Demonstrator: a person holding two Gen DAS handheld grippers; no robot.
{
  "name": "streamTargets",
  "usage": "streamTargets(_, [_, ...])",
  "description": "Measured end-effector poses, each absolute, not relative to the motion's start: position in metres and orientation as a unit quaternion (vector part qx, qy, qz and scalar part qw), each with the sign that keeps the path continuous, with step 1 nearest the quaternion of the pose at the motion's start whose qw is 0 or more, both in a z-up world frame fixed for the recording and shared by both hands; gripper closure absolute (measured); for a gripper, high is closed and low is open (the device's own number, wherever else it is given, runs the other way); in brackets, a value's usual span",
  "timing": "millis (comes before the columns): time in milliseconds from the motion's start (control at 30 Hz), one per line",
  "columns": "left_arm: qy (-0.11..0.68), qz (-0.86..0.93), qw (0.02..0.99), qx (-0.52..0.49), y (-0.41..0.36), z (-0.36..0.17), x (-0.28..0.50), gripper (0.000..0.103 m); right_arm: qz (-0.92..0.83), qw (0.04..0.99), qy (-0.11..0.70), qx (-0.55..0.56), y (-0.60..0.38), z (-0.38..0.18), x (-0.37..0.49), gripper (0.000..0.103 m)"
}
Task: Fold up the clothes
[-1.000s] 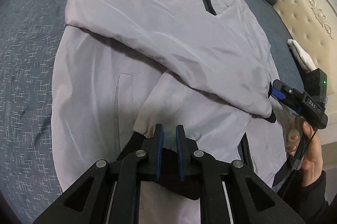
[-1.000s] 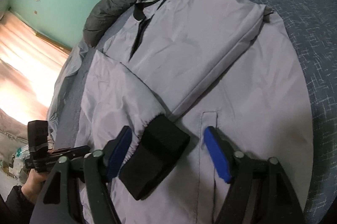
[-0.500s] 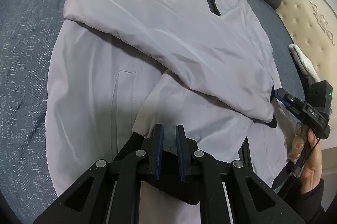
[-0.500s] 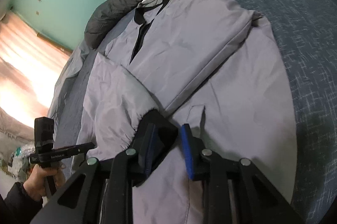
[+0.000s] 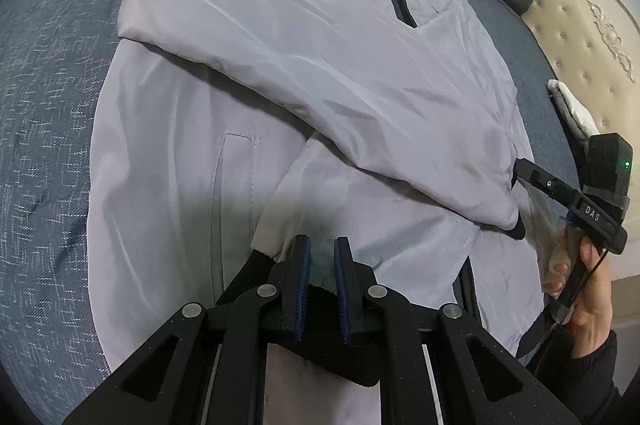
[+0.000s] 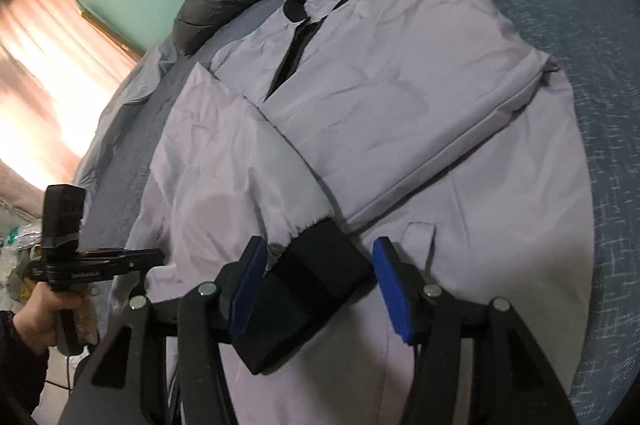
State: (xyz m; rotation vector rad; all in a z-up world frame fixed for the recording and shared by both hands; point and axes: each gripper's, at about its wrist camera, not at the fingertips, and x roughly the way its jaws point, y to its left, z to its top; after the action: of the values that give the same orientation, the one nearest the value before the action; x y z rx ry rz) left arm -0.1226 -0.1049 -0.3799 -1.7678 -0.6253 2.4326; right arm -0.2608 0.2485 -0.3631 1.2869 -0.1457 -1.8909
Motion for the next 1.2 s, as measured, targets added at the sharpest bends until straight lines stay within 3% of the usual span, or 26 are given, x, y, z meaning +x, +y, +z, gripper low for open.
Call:
streamTargets(100, [-0.21, 0.791, 0.036, -0.574, -0.122, -0.375, -0.119, 0.09, -0.746, 0.424, -0.064, 0.509, 0.251, -0.363, -0.258, 0.061])
streamTargets(200, [-0.215, 0.791, 0.036, -0.572, -0.132, -0.369, -0.113, 0.09, -0.744, 0.435, -0.053, 0.504, 0.253, -0.362, -0.254, 0.084])
streamTargets(300, [-0.212, 0.792, 0.036, -0.572, -0.136, -0.367, -0.111, 0.09, -0.75, 0.438, -0.065, 0.491, 0.26, -0.356, -0.251, 0.093])
streamTargets(667, [-0.204, 0.791, 0.031, -0.577, -0.152, -0.362, -0.105, 0.09, -0.788, 0.414, -0.113, 0.442, 0.319, -0.316, -0.238, 0.096])
streamTargets(900, [-0.217, 0.79, 0.025, -0.573, -0.167, -0.356, -0.095, 0.09, -0.787, 0.398, -0.121, 0.456, 0.351, -0.324, -0.228, 0.096])
streamTargets(1100, [-0.214, 0.814, 0.005, -0.54, -0.196, -0.313, -0.076, 0.088, -0.784, 0.39, -0.143, 0.462, 0.363, -0.33, -0.233, 0.096])
streamTargets(1200, [-0.19, 0.831, -0.02, -0.523, -0.231, -0.294, -0.071, 0.08, -0.78, 0.387, -0.143, 0.47, 0.362, -0.334, -0.235, 0.096])
